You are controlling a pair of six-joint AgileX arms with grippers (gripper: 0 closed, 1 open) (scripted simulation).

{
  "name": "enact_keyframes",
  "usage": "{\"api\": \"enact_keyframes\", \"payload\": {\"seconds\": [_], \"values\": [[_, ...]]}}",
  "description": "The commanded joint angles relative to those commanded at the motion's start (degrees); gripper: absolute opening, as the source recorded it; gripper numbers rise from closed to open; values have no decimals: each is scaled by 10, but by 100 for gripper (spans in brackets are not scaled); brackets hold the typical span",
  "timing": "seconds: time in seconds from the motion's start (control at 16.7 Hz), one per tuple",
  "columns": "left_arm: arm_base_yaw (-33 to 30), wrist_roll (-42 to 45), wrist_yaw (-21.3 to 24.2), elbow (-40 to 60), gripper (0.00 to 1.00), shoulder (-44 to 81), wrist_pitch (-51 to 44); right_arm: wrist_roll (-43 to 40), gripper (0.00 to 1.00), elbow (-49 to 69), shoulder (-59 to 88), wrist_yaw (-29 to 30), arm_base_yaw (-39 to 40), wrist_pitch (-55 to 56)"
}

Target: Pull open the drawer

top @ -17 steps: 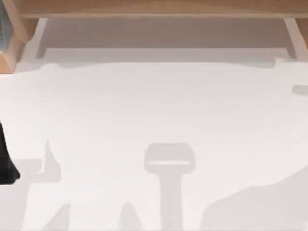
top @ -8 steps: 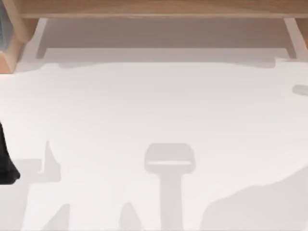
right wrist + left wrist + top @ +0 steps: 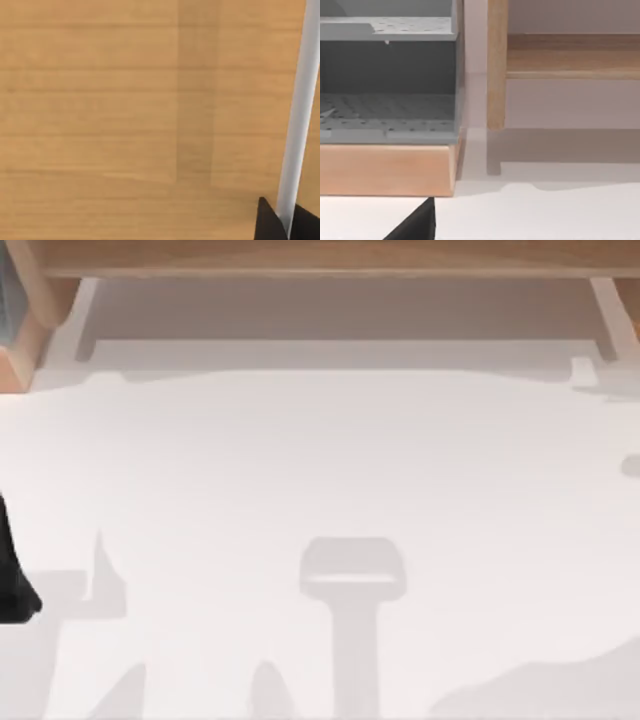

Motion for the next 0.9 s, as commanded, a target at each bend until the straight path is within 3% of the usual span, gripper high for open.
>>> {"api": "enact_keyframes", "payload": {"seconds": [0.48, 0.9], "values": [[0, 0, 0, 0, 100, 0, 0, 1, 0, -36, -19, -13, -8, 26], [0, 0, 0, 0, 100, 0, 0, 2, 0, -163, -67, -58, -54, 97]]}}
